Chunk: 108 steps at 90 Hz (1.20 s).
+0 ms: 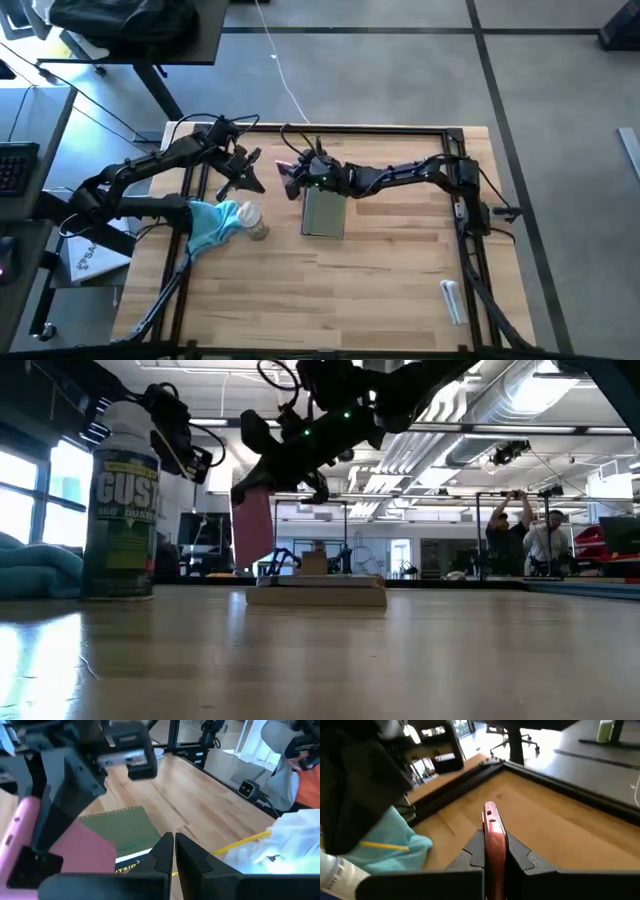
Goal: Apply microfiber cloth
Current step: Spray the cellphone using the spray bottle
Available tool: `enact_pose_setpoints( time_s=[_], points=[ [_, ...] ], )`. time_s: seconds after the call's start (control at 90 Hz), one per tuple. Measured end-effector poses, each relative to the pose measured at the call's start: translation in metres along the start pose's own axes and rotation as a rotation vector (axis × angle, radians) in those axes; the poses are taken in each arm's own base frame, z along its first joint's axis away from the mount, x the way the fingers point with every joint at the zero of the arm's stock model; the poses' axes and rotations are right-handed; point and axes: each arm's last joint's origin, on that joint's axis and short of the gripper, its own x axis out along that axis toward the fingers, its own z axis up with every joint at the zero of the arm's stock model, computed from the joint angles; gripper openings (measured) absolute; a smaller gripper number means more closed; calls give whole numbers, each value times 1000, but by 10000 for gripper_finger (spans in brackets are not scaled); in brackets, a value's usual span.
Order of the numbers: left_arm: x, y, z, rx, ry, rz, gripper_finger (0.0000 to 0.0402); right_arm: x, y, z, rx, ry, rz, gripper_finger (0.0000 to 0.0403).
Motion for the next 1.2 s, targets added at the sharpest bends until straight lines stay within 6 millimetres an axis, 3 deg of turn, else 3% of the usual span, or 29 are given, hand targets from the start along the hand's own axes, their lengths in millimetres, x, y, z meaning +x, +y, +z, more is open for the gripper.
enact_pose_setpoints(
  time_s=[0.267, 0.533, 0.711, 0.856, 1.2],
  points=[
    [-6, -1, 19, 42, -68, 42, 0, -4, 0, 13, -53, -59, 15, 0],
    [-13, -36, 44, 96, -58, 95, 0, -4, 1, 13, -57, -57, 25, 0],
    [-6, -51, 36, 149, -52, 46, 0, -4, 1, 13, -79, -55, 40, 0],
    [-1, -50, 24, 151, -51, 42, 0, -4, 2, 13, -79, -49, 59, 0],
    [-1, -51, 23, 136, -47, 33, 0, -4, 3, 14, -74, -64, 65, 0]
  ],
)
